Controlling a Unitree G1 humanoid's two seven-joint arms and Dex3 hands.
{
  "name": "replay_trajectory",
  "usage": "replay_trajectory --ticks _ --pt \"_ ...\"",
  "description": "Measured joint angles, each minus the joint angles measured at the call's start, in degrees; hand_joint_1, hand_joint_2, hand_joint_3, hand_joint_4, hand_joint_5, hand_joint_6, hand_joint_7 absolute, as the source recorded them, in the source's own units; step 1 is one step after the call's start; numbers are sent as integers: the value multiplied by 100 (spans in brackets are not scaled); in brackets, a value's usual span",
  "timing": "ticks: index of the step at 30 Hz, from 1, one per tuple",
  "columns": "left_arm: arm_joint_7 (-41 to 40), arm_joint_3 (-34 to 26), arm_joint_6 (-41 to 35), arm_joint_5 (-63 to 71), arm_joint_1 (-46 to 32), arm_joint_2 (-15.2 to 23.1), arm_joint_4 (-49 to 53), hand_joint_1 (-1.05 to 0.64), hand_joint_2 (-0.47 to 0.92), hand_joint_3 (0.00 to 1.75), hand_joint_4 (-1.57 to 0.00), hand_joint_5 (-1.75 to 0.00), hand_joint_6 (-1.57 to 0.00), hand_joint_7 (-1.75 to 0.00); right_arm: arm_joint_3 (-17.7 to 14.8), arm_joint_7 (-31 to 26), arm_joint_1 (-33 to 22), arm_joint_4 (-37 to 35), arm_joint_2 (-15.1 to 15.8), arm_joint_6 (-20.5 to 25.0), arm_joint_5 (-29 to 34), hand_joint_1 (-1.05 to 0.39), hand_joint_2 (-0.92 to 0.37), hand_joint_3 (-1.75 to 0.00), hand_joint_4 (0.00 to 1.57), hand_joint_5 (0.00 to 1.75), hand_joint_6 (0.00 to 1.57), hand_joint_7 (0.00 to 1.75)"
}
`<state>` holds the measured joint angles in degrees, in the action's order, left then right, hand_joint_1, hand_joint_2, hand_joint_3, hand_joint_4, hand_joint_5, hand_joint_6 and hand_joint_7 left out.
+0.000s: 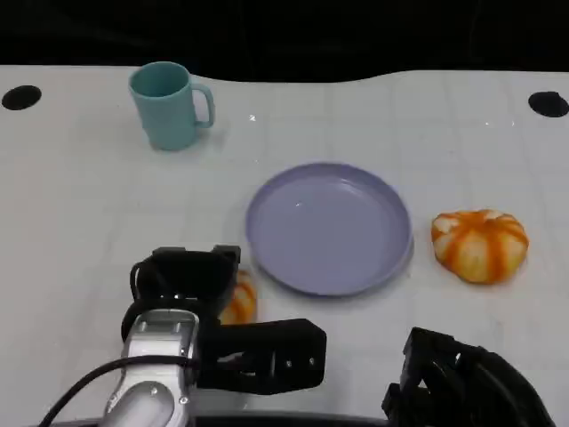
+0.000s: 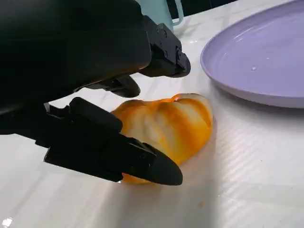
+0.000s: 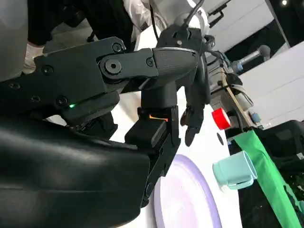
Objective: Grasp the bread from the table and place it into the plate.
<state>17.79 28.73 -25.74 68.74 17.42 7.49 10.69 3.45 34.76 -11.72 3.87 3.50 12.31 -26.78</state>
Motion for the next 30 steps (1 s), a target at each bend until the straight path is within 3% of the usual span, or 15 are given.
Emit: replay_trajectory --ticks 6,8,9,10,12,14,18,21,26,27,28,30 --pt "-387 48 241 -435 220 11 639 -61 87 0 -36 -26 -25 -1 2 0 -27 33 4 0 1 -73 -92 -24 86 161 76 141" --pt "-514 76 297 -554 278 14 816 -54 88 0 -46 -31 -30 -2 -1 -1 -34 57 5 0 1 -73 -92 -24 87 161 77 141" --pt "-608 89 341 -601 342 13 937 -51 88 0 -47 -47 -32 -2 0 -1 -33 60 5 0 0 -73 -92 -24 87 161 77 141" --pt "-702 106 376 -639 396 13 1045 -47 89 0 -46 -85 -39 -2 2 0 -32 64 5 0 -1 -73 -92 -24 87 161 77 141" --pt "-908 156 458 -729 466 20 1241 -43 91 1 -48 -111 -46 -3 1 0 -34 66 5 1 -3 -72 -92 -24 87 161 77 140" --pt "-1138 214 580 -793 521 50 1403 -36 92 7 -59 -136 -67 -6 2 0 -35 68 5 1 -3 -72 -92 -25 87 160 77 140" --pt "-1860 257 929 -987 579 101 1740 -33 92 10 -69 -160 -98 -14 1 0 -42 72 5 -1 -2 -73 -92 -24 87 161 77 140" --pt "-2483 337 1230 -1031 610 178 2031 -34 92 20 -69 -172 -104 -12 1 0 -43 82 5 0 -3 -73 -92 -24 87 161 77 140" --pt "-3212 524 1332 -1029 675 195 2434 -31 92 29 -73 -175 -110 -15 -1 9 -43 93 5 1 -15 -72 -92 -24 87 160 77 140" --pt "-3356 537 1372 -1035 675 195 2503 -29 92 28 -75 -175 -102 -39 -3 17 -43 93 6 0 -23 -72 -92 -24 87 160 77 140" --pt "-3516 543 1427 -1051 674 194 2577 -28 92 28 -77 -175 -81 -92 -3 23 -43 93 7 0 -26 -72 -92 -24 87 160 76 140" --pt "-3883 534 1586 -1157 667 194 2724 -27 92 28 -78 -175 -67 -124 -4 31 -44 93 14 0 -28 -72 -92 -24 87 160 76 140"
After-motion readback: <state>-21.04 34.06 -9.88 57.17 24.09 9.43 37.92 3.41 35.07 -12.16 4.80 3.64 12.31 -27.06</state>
